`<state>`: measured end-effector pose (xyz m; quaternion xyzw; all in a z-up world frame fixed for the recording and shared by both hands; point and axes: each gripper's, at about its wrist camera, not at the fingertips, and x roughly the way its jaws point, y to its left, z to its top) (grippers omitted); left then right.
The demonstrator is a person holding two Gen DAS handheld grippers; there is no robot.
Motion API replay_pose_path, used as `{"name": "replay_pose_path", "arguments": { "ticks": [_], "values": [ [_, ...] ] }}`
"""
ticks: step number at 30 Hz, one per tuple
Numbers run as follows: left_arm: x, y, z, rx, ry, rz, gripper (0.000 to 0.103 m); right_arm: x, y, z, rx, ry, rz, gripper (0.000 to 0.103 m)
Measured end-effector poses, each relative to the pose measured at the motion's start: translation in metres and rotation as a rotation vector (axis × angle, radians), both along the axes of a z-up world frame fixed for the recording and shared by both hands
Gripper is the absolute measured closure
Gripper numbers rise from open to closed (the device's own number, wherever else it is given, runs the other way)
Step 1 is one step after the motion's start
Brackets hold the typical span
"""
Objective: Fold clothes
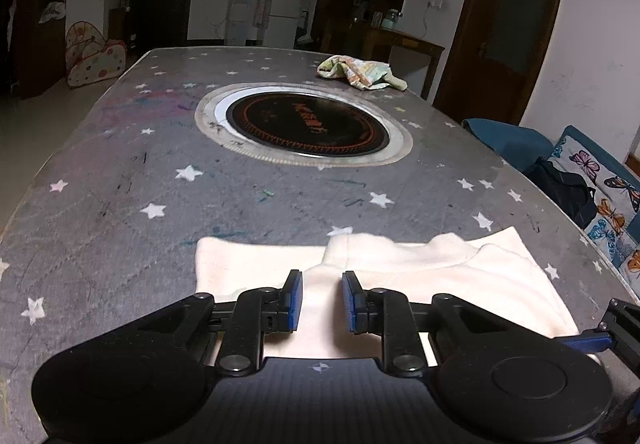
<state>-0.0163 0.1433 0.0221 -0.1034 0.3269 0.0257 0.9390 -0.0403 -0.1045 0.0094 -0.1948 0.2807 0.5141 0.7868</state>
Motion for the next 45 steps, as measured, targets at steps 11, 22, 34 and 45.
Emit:
{"name": "replay_pose_path", "arguments": {
  "ticks": [11,22,34,45],
  "values": [
    [-0.016,0.01,0.002,-0.006,-0.011,0.017,0.078,0.053,0.005,0.031,0.08,0.078,-0.048,0.0],
    [-0.019,0.011,-0.001,-0.007,-0.007,0.009,0.078,0.105,0.008,0.017,0.073,0.218,-0.141,0.004],
    [-0.019,0.011,-0.001,-0.014,-0.01,0.006,0.076,0.107,0.045,0.022,0.059,0.218,-0.059,0.004],
    [-0.018,0.012,-0.002,-0.03,-0.015,0.006,0.075,0.111,0.049,0.022,0.051,0.216,-0.072,0.004]
  ]
}}
